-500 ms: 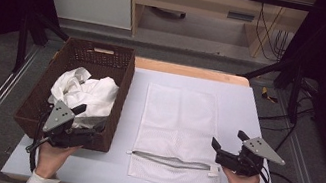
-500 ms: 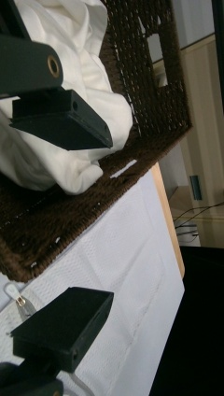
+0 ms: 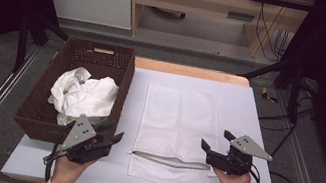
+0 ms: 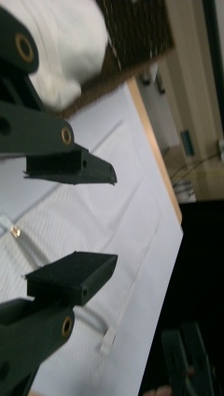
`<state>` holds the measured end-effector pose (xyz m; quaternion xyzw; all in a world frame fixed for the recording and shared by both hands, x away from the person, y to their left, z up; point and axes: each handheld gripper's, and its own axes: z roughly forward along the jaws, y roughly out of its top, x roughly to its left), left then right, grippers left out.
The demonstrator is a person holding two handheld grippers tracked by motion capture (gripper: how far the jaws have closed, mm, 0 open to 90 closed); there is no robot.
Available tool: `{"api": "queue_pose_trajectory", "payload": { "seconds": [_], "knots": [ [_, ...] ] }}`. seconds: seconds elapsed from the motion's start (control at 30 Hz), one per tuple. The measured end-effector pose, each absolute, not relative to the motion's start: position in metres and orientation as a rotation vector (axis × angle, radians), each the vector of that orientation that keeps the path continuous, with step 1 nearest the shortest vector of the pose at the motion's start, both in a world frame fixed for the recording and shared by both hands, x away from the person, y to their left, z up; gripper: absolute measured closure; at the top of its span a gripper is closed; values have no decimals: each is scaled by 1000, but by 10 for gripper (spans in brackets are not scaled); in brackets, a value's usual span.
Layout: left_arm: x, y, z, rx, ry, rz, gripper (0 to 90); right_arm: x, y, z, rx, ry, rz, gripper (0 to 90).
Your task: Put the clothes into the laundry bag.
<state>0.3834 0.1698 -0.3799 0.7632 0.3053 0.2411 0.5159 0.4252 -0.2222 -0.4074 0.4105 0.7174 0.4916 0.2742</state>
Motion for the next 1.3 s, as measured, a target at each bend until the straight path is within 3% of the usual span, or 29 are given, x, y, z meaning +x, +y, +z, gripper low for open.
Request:
{"api": "queue_pose_trajectory", "payload": {
  "seconds": [0.57,0.73,1.3],
  "knots": [
    [391,99,-449,2116,641,376,828,432,-180,-434,1055,2136,1226,293],
    [391,90,-463,2171,618,331,890,433,-170,-445,1051,2222,1208,372],
    [395,84,-484,2208,652,266,892,436,-147,-477,1028,2423,978,638]
  ]
}}
